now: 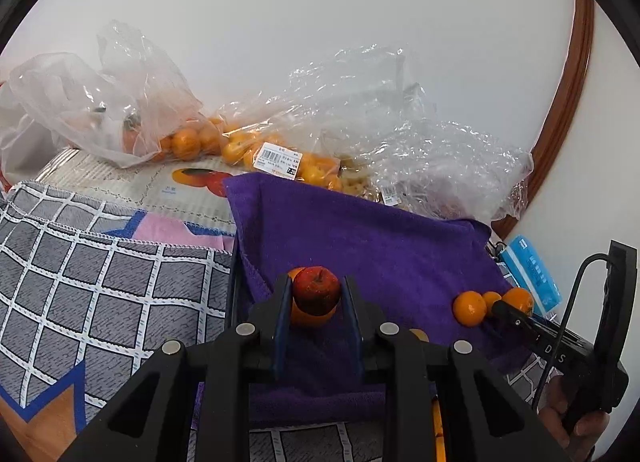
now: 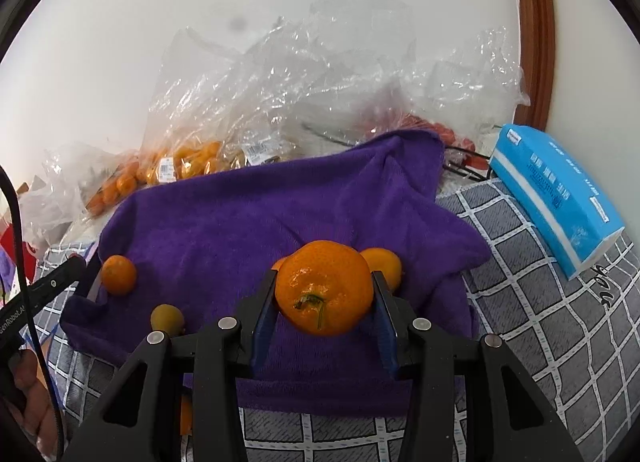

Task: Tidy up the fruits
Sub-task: 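Carry the mandarin with the right tool while the left tool carries the red fruit over the towel, then open the right tool to drop the mandarin while the left tool releases the red fruit onto the towel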

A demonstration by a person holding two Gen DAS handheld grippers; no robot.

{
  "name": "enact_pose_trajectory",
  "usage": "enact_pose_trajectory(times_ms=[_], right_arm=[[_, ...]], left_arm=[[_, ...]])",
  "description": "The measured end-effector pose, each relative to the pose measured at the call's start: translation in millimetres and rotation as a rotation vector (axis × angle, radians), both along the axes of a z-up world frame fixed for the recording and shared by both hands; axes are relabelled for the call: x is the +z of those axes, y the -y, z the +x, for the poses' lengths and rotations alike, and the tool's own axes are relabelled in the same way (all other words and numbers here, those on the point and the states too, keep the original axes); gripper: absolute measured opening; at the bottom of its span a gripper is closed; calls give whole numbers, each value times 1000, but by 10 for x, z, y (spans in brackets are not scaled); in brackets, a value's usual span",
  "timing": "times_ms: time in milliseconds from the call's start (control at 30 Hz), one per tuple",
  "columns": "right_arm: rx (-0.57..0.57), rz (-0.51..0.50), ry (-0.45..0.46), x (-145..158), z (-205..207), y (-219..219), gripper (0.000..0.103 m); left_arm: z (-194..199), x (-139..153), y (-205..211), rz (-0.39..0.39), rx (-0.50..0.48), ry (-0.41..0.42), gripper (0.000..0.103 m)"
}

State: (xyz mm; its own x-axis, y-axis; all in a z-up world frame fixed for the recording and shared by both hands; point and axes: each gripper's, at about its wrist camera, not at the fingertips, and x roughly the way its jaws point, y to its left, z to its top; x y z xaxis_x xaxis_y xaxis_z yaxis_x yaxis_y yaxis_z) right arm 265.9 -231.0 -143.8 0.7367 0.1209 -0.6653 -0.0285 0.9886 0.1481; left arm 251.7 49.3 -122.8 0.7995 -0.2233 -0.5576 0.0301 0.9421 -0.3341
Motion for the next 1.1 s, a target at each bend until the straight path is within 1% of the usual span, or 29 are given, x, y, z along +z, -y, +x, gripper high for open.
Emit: enact_pose_trajectory(times_ms=[233, 533, 1100], right_arm=[[9, -28, -4, -30, -5, -76, 44], [27, -29, -32, -92, 7, -118, 44], [10, -38, -81, -173, 79, -102, 44]], left_arm=[[0, -13, 19, 3, -9, -8, 24], [25, -47, 31, -3, -21, -24, 24], [126, -164, 67, 3, -48, -99, 24]])
